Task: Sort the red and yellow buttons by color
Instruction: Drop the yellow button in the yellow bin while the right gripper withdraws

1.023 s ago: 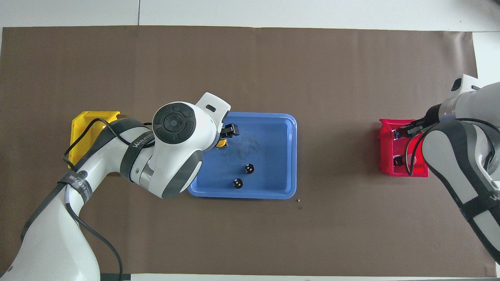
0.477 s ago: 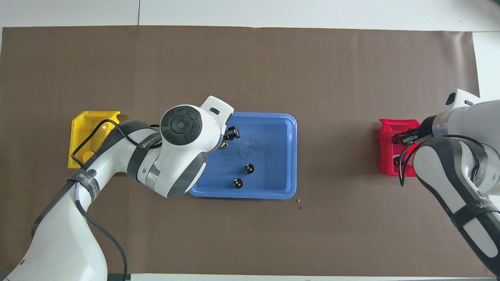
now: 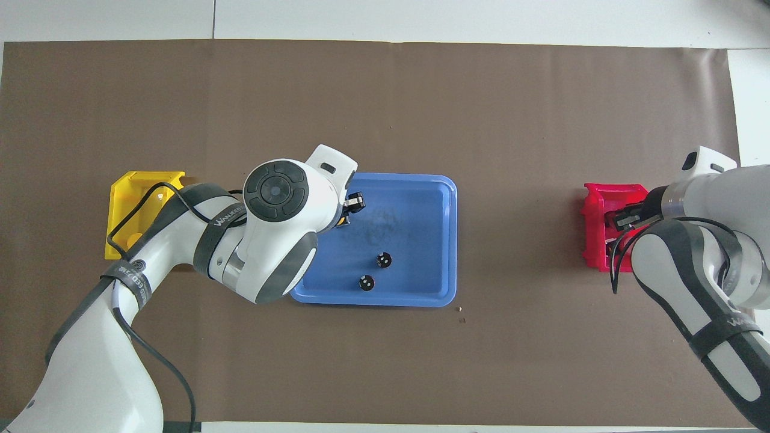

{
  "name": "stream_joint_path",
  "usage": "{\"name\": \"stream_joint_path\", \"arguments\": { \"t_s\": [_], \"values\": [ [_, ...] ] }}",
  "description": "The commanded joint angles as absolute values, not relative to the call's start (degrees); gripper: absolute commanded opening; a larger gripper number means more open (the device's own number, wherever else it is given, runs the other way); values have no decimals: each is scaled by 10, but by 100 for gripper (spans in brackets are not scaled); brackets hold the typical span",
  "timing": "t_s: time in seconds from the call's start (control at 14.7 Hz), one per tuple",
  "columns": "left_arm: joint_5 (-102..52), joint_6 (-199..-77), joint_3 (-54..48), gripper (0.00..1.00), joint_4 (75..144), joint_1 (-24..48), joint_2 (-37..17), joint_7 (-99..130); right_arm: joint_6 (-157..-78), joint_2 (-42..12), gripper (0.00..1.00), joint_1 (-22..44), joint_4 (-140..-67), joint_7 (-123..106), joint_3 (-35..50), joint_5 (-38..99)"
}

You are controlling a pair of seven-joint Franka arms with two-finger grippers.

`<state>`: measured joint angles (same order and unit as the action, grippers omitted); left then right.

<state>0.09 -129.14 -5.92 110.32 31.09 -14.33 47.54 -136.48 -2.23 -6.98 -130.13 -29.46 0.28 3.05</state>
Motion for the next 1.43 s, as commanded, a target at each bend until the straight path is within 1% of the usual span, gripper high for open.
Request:
{"name": "stream_joint_path", "arguments": {
  "t_s": [0.0,0.07,0.14,0.2,0.27,0.34,0.48,0.55,0.61,0.68,0.82,1.02,1.23,1.36],
  "values": [
    [-5,-1177,-48,2,1036,307,-132,475,-1377,-4,19,-85,-1321,-308,10,31],
    [-3,-1137,-47,2,1018,292,-119,466,-1376,-4,26,-85,-1321,-308,10,31],
    [-3,-1108,-47,2,1012,275,-101,434,-1375,-4,40,-85,-1320,-308,10,31],
    [-3,-1076,-45,2,1006,249,-88,384,-1371,-5,57,-86,-1315,-309,10,31],
    [-5,-1044,-46,1,1001,207,-76,324,-1367,-6,63,-87,-1310,-317,9,31],
    [-5,-1022,-45,2,1000,165,-66,269,-1359,-8,64,-89,-1301,-328,9,31],
    [-5,-1000,-45,2,1000,80,-50,137,-1311,-13,67,-95,-1267,-328,9,31],
    [-5,-998,-45,1,1000,41,-47,81,-1275,-15,70,-97,-1240,-327,9,31],
    [-5,-1002,-45,2,1002,14,-47,30,-1233,-17,80,-95,-1209,-322,10,31],
    [-4,-1009,-45,1,1007,-5,-46,-1,-1195,-16,100,-94,-1176,-317,10,32],
    [-4,-1035,-44,1,1032,-27,-40,-29,-1112,-11,100,-88,-1106,-274,10,32],
    [-4,-1141,-43,1,1134,-27,-15,-32,-977,-9,100,-71,-990,-149,15,31],
    [-4,-1170,-43,1,1149,-27,-22,-32,-870,-3,100,-70,-892,-75,15,26],
    [-4,-1206,-43,1,1163,-27,-32,-32,-840,-7,100,-75,-862,-74,12,9]
  ]
}}
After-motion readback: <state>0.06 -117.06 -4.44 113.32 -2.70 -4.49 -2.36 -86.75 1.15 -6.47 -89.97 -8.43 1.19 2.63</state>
